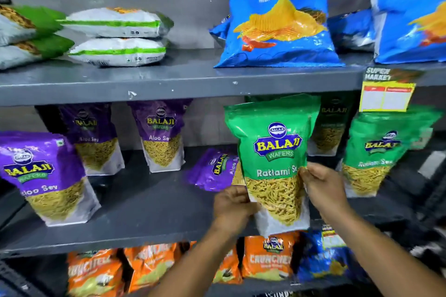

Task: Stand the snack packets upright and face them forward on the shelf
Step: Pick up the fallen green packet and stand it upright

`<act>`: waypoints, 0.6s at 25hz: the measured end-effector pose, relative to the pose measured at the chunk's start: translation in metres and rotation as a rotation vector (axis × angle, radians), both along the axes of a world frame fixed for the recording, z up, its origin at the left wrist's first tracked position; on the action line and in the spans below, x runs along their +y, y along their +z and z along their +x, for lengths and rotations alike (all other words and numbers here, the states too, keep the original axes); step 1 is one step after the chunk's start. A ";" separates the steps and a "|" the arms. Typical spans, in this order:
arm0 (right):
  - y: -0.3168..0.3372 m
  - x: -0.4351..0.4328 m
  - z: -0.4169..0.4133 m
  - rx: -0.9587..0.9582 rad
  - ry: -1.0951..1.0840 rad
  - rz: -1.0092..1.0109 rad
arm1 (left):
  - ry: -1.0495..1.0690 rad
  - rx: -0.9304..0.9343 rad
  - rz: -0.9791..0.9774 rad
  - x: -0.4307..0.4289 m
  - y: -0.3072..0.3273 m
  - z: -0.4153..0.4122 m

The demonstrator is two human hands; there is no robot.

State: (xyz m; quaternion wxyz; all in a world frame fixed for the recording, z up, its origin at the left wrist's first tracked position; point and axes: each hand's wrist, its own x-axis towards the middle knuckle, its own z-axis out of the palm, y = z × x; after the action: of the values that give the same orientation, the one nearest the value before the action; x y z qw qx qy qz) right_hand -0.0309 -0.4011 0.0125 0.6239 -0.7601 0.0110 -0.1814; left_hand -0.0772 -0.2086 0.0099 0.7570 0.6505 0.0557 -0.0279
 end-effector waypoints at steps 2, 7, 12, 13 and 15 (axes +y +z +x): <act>0.004 -0.024 0.009 0.012 0.000 0.034 | 0.053 -0.024 0.000 -0.035 -0.002 0.004; 0.001 -0.061 0.026 0.077 -0.016 0.092 | 0.202 -0.068 0.029 -0.098 -0.021 0.017; -0.019 -0.078 0.038 0.147 0.024 0.122 | 0.269 -0.052 0.052 -0.122 -0.055 0.027; -0.026 -0.081 0.040 0.150 0.043 0.132 | 0.262 -0.044 0.051 -0.124 -0.060 0.028; -0.038 -0.087 0.044 0.159 0.056 0.142 | 0.239 -0.049 0.070 -0.126 -0.066 0.029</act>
State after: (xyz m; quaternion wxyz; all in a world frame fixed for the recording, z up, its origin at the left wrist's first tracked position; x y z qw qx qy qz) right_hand 0.0131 -0.4883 -0.0259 0.6783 -0.7259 0.0524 -0.1018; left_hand -0.0480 -0.3343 -0.0561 0.7328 0.6658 0.1152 0.0803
